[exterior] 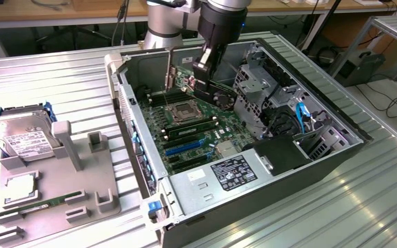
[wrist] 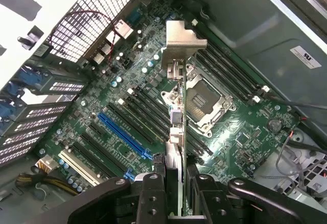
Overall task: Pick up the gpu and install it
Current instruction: 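Insert the gpu into the slot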
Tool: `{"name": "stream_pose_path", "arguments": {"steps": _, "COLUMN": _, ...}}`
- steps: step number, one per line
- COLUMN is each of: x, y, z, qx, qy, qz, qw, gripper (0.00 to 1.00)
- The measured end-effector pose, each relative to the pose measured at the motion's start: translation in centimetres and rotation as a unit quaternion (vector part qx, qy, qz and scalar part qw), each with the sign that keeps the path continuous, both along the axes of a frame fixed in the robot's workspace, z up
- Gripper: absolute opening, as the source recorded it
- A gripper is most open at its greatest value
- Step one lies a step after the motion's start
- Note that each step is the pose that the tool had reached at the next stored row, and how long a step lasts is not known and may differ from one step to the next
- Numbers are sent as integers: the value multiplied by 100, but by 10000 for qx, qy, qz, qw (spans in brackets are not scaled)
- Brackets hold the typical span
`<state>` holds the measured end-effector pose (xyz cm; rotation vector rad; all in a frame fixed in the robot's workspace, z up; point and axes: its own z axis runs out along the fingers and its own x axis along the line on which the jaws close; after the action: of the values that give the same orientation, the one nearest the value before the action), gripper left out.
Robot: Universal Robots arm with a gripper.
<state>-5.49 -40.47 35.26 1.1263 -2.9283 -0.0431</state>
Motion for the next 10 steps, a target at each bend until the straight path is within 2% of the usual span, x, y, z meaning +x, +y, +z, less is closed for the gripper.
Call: {"name": "stream_pose_path", "arguments": {"steps": 10, "x": 0, "y": 0, "z": 0, "qx": 0, "qy": 0, "qz": 265, "qw": 9996, "gripper": 26}}
